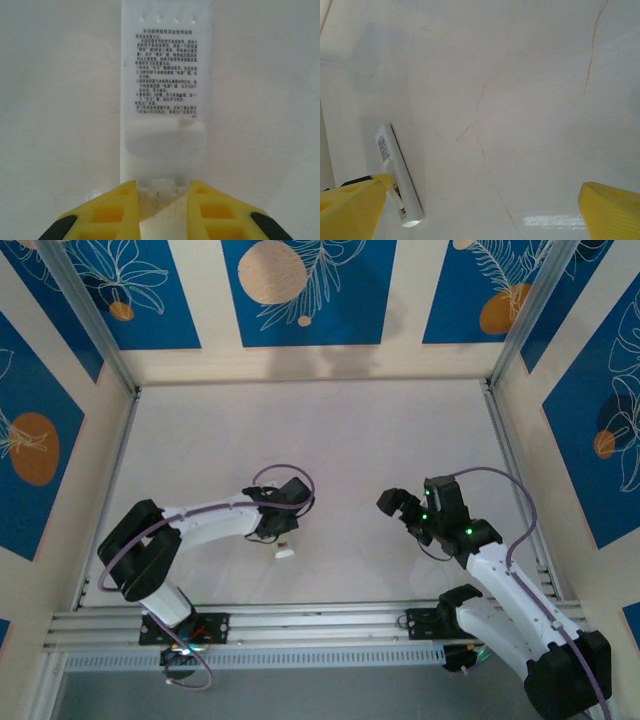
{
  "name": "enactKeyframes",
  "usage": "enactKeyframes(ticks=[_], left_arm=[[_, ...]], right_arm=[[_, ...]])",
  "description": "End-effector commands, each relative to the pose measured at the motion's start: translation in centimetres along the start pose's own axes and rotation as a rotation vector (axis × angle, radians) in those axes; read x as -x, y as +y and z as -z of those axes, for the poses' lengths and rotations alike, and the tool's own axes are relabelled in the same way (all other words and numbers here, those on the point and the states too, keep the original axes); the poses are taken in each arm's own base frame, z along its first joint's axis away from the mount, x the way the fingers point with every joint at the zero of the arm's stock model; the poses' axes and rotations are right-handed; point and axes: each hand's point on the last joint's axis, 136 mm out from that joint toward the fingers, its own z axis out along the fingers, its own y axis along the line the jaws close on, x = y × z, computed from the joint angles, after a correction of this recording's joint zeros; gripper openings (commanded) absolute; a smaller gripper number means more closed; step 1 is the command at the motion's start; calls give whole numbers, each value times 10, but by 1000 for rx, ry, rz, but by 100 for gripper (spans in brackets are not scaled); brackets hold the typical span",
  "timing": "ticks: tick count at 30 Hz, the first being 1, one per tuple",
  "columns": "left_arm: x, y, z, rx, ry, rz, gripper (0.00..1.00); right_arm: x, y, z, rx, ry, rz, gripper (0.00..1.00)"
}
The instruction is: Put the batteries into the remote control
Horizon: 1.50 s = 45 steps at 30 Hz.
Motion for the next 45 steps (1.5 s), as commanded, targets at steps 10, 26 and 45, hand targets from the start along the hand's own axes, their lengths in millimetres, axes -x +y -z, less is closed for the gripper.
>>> enactKeyframes(ticks=[10,26,45], left_arm=[[-27,4,0,38,84,-25,19],[-36,2,-1,33,122,-32,20],[-28,-1,7,26,142,-17,18]], right_arm=[[-7,-7,0,-2,23,-29,99],[-5,-4,2,8,19,-23,99],[-7,-7,0,0,24,-26,99]])
